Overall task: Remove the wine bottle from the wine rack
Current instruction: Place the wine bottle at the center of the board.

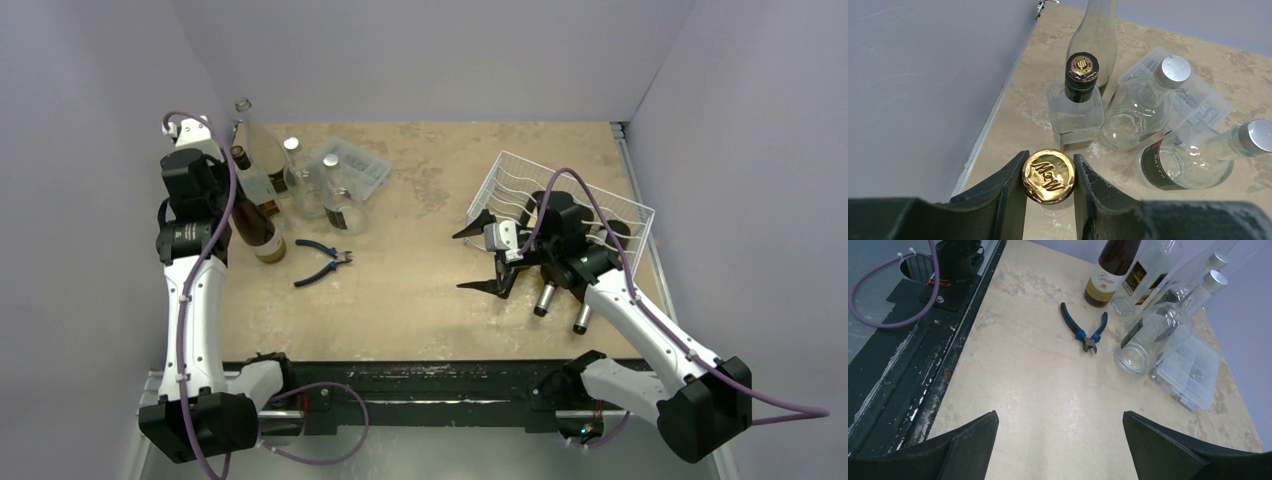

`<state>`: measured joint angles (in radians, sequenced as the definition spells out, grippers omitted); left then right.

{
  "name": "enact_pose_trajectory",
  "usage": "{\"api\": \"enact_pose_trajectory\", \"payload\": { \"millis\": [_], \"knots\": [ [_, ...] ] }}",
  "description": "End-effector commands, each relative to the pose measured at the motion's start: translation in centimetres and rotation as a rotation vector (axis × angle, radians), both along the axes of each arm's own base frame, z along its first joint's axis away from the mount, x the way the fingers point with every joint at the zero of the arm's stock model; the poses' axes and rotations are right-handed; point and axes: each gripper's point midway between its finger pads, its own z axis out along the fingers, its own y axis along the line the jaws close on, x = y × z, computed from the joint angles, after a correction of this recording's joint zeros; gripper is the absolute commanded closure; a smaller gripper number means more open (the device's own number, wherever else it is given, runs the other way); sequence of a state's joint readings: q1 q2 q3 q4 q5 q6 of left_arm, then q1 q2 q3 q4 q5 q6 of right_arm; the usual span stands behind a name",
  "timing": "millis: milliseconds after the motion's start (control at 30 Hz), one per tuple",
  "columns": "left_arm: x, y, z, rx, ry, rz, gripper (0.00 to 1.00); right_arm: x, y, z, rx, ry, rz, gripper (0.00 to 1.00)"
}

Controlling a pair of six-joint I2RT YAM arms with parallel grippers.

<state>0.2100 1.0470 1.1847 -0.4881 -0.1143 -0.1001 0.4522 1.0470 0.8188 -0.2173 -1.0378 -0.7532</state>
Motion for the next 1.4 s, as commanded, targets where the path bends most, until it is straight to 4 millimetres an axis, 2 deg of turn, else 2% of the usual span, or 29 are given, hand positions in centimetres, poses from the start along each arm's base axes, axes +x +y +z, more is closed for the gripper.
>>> {"api": "enact_pose_trajectory", "payload": {
  "millis": [0,67,200,400,633,767,833,933,1133,1233,1367],
  "knots": [
    [1.0,0.6,11.9,0.070,-0.449,0.018,0.99,0.1,0.0,0.2,0.005,-0.015,0.006,0.01],
    [0.9,0.6,11.4,0.066,-0.442,0.025,0.96,0.2,0.0,0.2,0.004,-0.016,0.003,0.01],
    [0.9,0.8,10.3,0.053,-0.416,0.036,0.82,0.1,-0.1,0.2,0.003,-0.014,0.000,0.01],
    [0.3,0.8,9.8,0.033,-0.405,0.051,0.36,0.3,-0.3,0.4,0.004,-0.018,-0.009,0.01],
    [-1.4,0.2,10.9,-0.010,-0.400,0.057,0.02,0.3,-0.6,0.6,0.003,-0.022,-0.016,0.01],
    [-3.8,-1.9,12.2,-0.068,-0.424,-0.011,0.00,0.2,-1.2,0.9,-0.009,-0.037,-0.018,0.01],
    [-5.1,-3.4,12.0,-0.137,-0.442,-0.053,0.00,-0.2,-1.7,1.0,-0.011,-0.034,-0.003,0.01],
    [-6.7,-7.3,11.5,-0.216,-0.458,-0.230,0.00,-0.6,-2.5,1.3,-0.016,-0.036,0.008,0.01],
    [-9.0,-13.9,7.1,-0.435,-0.347,-0.519,0.00,-0.3,-4.9,2.1,-0.004,-0.054,-0.036,0.01],
    [-10.3,-16.3,4.6,-0.553,-0.270,-0.614,0.01,0.2,-6.1,2.3,0.002,-0.054,-0.080,0.01],
    [-12.2,-18.6,2.6,-0.617,-0.244,-0.705,0.01,1.0,-8.0,2.5,0.017,-0.048,-0.163,0.01]
  ]
}}
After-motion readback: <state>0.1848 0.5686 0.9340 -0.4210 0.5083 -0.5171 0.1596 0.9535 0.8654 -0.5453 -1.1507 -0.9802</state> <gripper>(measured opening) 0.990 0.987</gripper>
